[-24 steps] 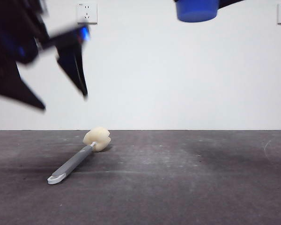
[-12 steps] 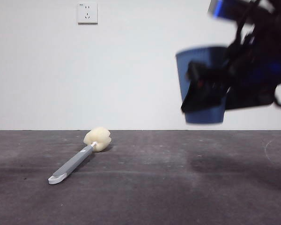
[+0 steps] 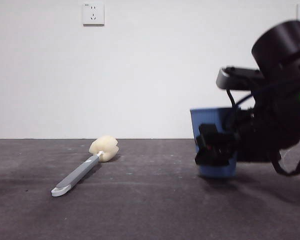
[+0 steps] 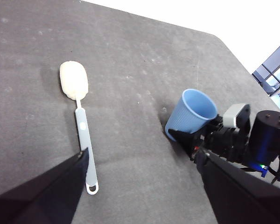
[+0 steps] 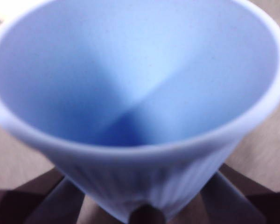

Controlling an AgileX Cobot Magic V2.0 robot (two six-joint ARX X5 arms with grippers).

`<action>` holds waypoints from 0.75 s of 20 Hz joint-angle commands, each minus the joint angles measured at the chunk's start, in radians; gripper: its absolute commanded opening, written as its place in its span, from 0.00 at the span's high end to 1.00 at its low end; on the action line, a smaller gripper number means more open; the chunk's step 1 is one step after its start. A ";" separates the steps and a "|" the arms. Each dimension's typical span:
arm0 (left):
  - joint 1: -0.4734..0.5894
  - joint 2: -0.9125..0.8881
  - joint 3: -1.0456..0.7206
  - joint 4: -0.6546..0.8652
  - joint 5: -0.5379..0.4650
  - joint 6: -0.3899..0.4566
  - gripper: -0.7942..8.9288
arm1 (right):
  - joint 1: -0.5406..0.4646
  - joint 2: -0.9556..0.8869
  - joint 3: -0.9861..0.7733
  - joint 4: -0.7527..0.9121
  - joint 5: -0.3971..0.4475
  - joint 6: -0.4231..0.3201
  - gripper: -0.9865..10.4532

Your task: Pick up the cup brush,pick up the cup,insert the brush into the cup,clean the cup,put the cup brush back,put the cup back to the fixed position on the table

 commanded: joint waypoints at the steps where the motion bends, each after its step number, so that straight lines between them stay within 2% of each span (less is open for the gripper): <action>1: -0.002 -0.004 -0.008 0.005 -0.006 0.013 0.52 | -0.016 0.028 -0.004 0.038 -0.028 0.003 0.93; 5: -0.002 -0.004 -0.008 0.005 -0.005 0.012 0.52 | -0.038 0.037 -0.004 -0.051 -0.053 0.004 0.90; 7: -0.002 -0.004 -0.008 0.005 -0.005 0.012 0.52 | -0.038 0.037 -0.004 -0.094 -0.056 0.003 0.74; 9: -0.002 -0.004 -0.008 0.005 -0.006 0.012 0.52 | -0.038 0.037 -0.004 -0.099 -0.101 0.010 0.61; 14: -0.002 -0.004 -0.008 0.004 -0.005 0.012 0.52 | -0.038 0.037 -0.004 -0.130 -0.104 0.027 0.46; 15: -0.002 -0.004 -0.008 0.004 -0.005 0.012 0.52 | -0.038 0.037 -0.004 -0.137 -0.104 0.029 0.46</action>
